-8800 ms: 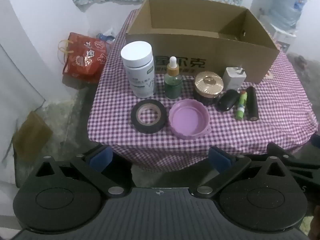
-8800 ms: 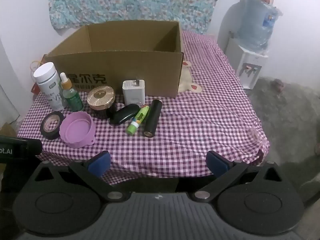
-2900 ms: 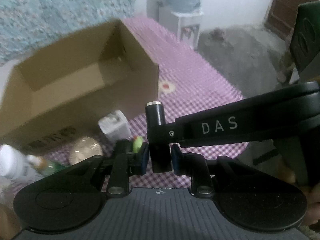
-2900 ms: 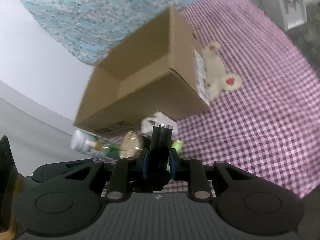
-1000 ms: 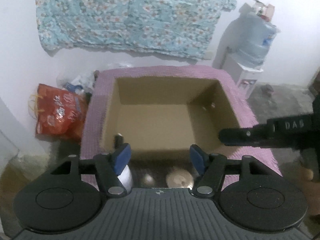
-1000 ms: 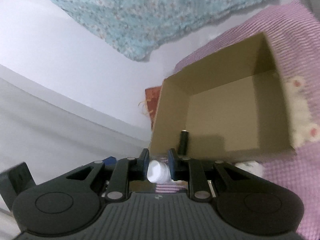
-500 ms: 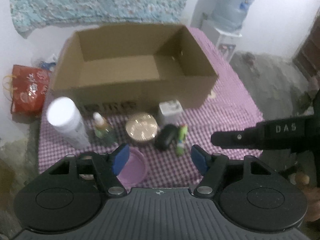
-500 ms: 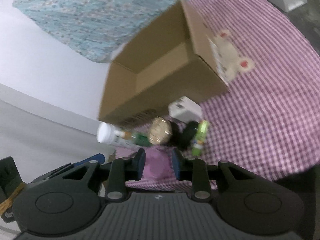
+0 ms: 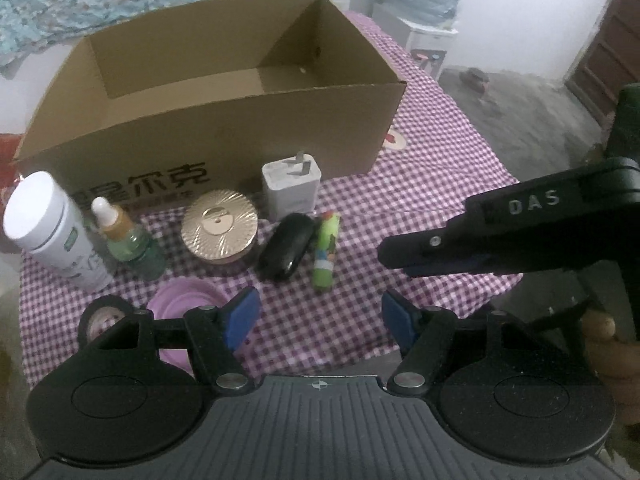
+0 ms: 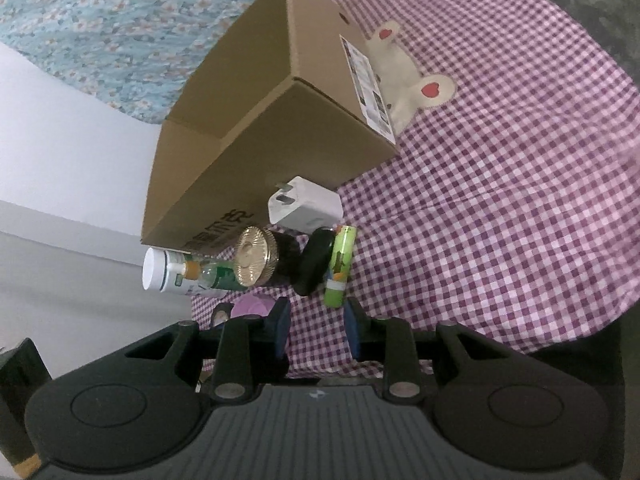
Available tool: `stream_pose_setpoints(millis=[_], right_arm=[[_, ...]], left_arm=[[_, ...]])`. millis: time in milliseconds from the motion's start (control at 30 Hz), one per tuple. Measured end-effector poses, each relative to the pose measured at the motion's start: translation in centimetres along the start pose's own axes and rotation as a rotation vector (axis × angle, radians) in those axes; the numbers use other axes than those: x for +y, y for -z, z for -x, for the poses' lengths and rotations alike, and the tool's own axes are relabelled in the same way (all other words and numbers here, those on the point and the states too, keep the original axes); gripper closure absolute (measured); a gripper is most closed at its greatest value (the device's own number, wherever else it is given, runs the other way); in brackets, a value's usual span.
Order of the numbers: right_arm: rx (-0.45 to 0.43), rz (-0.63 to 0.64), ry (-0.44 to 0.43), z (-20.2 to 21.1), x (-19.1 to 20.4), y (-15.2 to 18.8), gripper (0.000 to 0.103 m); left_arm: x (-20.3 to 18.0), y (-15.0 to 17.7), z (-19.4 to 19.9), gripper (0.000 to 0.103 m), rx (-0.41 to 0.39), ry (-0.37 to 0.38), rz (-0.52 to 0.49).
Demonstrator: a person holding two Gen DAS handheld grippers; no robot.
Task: Organize rigid objects
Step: 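Move the right tool back and grasp the green glue stick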
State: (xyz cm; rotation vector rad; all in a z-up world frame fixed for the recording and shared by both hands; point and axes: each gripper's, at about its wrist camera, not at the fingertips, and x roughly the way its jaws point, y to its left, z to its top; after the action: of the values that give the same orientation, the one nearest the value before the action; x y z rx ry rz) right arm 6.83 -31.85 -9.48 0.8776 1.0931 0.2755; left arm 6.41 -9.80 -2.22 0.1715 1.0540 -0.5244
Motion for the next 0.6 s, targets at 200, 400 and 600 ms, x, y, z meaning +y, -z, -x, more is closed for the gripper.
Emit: stream_pose_setpoints(millis=[200,400,600], right_arm=[[0.019,-0.013,-0.002,-1.8,-0.3,-0.7,0.072],[0.017,-0.008,0.01,-3.7,-0.3,-2.0,0.072],[0.032,0.005,0.023,-5.8,-0.2,-3.0,0.072]], left_arm=[[0.0,-0.8,-1.6,0.048,0.013,0.015,0.003],[-0.4,-1.5,-3.7,0.066,0.042,0.036,-0.021],[-0.6,-2.0,-5.8,0.078,0.086,0.054,-0.019]])
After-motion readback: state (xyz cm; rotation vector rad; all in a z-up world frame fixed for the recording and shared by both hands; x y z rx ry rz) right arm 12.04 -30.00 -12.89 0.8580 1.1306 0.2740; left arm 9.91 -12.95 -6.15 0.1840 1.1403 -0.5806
